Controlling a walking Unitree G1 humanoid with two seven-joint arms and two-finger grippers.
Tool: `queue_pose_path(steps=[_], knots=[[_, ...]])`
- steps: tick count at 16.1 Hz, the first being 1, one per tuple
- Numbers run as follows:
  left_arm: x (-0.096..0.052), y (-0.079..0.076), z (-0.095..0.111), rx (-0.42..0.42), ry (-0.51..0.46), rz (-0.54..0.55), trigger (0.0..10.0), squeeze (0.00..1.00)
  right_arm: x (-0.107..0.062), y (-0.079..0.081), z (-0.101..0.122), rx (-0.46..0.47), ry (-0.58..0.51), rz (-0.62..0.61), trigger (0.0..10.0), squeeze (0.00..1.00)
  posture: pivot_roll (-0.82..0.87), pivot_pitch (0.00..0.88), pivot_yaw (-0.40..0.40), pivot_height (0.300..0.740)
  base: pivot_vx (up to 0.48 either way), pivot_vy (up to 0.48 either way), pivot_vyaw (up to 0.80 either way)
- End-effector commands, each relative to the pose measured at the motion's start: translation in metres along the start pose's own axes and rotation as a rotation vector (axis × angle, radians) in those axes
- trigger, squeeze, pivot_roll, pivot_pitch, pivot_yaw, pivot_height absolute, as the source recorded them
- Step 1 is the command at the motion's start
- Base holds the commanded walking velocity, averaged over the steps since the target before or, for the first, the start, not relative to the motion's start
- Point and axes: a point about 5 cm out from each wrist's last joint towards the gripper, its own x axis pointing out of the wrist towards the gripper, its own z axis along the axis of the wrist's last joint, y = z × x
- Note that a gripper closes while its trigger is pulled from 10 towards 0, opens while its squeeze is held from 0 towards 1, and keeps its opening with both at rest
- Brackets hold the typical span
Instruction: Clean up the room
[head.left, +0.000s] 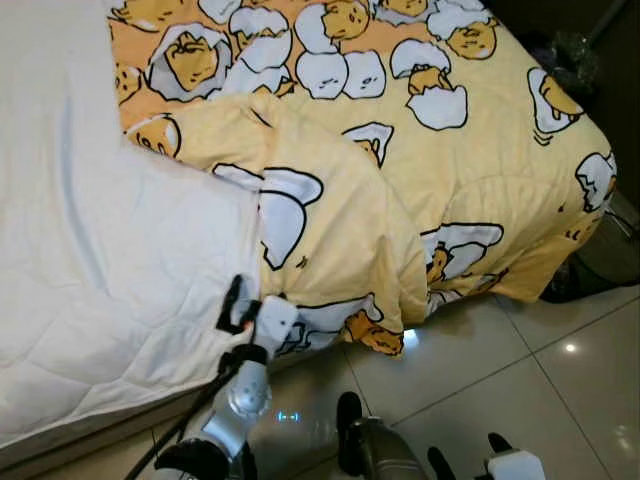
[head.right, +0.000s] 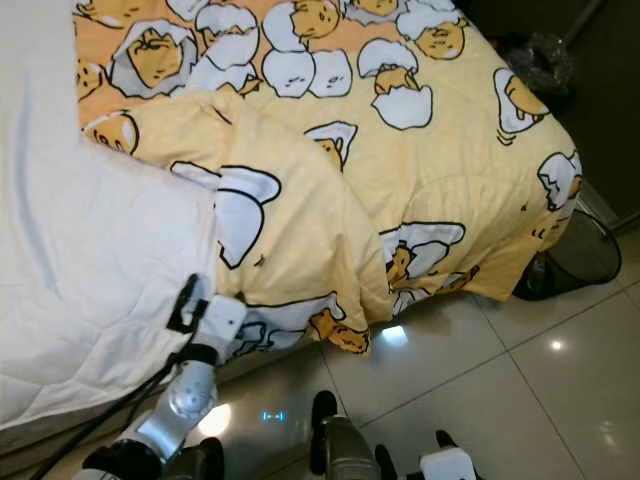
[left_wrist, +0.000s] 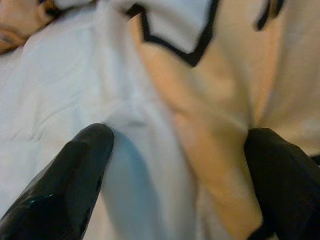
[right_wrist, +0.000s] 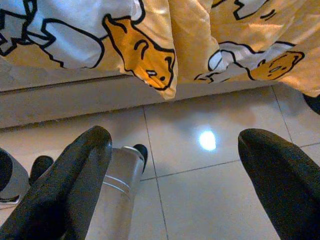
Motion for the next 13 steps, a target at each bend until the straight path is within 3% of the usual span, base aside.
queue_pose_path(steps=[1, 3, 6, 8, 13], knots=[[-0.005, -0.001, -0.006, -0.045, 0.029, 0.002, 10.0, 0.00, -0.005, -0.001, -0.010, -0.006, 0.050, -0.004, 10.0, 0.00, -0.13, 0.383, -0.078, 0.740, 0.000, 0.000, 0.00], [-0.001, -0.003, 0.014, -0.089, -0.060, 0.007, 10.0, 0.00, -0.006, -0.002, -0.012, -0.011, 0.056, -0.003, 10.0, 0.00, -0.13, 0.382, -0.082, 0.740, 0.000, 0.000, 0.00], [0.000, -0.009, 0.030, -0.085, -0.133, 0.005, 10.0, 0.00, -0.007, -0.003, -0.014, -0.019, 0.062, -0.002, 10.0, 0.00, -0.14, 0.378, -0.083, 0.740, 0.000, 0.000, 0.00], [-0.004, -0.016, 0.048, -0.100, -0.232, -0.036, 10.0, 0.00, -0.008, -0.004, -0.015, -0.022, 0.066, -0.002, 10.0, 0.00, -0.14, 0.377, -0.084, 0.740, 0.000, 0.000, 0.00], [-0.016, -0.040, 0.032, -0.210, -0.065, -0.124, 10.0, 0.00, -0.009, -0.006, -0.020, -0.028, 0.086, 0.003, 10.0, 0.00, -0.13, 0.377, -0.087, 0.740, 0.000, 0.000, 0.00]])
